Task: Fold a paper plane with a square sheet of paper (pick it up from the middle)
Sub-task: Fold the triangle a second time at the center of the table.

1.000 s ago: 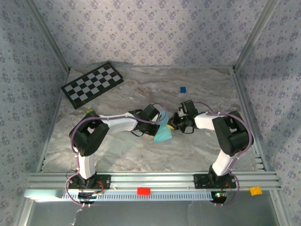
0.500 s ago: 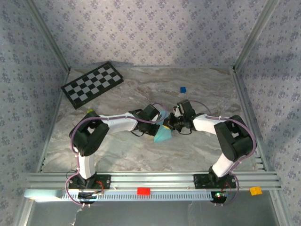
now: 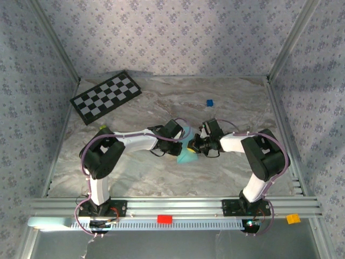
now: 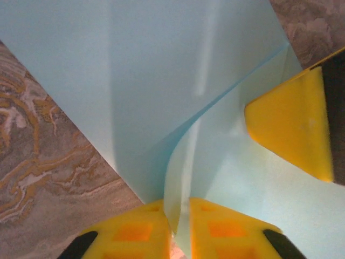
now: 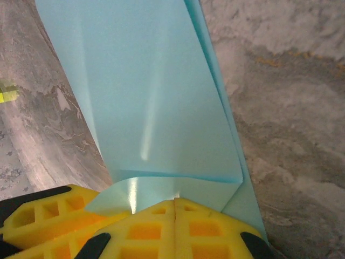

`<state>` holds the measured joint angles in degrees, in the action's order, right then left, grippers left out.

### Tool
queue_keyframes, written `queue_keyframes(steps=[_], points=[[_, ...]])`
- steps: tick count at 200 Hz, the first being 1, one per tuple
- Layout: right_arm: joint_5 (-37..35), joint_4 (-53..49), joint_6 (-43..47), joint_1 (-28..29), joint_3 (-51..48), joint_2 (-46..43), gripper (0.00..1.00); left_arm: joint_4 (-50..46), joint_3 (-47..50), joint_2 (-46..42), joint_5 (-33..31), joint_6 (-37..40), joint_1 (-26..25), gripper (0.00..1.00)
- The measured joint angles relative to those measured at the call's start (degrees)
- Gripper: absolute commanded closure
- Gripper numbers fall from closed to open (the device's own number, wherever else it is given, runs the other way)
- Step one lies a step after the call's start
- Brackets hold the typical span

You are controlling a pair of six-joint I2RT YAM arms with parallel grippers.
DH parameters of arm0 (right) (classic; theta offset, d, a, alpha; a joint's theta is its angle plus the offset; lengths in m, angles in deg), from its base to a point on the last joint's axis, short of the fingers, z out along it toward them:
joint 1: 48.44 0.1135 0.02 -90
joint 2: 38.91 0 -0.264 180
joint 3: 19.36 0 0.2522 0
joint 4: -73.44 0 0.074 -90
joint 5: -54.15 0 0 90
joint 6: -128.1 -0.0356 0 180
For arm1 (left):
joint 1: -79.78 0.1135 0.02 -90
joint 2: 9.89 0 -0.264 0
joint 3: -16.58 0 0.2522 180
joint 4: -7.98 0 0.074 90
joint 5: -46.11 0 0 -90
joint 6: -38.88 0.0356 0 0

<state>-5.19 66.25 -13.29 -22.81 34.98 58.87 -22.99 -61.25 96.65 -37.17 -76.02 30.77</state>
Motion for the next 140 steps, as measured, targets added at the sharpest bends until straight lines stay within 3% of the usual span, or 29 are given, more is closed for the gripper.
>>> queue_keyframes(steps=[18,40,85,140], points=[[0.1,0.1,0.0,0.0,-0.1,0.0,0.97,-2.4,-0.1,-1.6,-1.2,-1.2,-0.1,0.58],[0.1,0.1,0.0,0.0,-0.1,0.0,0.97,-4.5,-0.1,-5.3,-2.8,-4.0,-0.1,0.56],[0.1,0.1,0.0,0.0,-0.1,0.0,0.97,-1.7,0.1,-12.8,0.5,-11.3,-0.1,0.87],[0.1,0.1,0.0,0.0,-0.1,0.0,0.98,4.5,0.5,-6.6,11.8,-15.6,-0.6,0.98]])
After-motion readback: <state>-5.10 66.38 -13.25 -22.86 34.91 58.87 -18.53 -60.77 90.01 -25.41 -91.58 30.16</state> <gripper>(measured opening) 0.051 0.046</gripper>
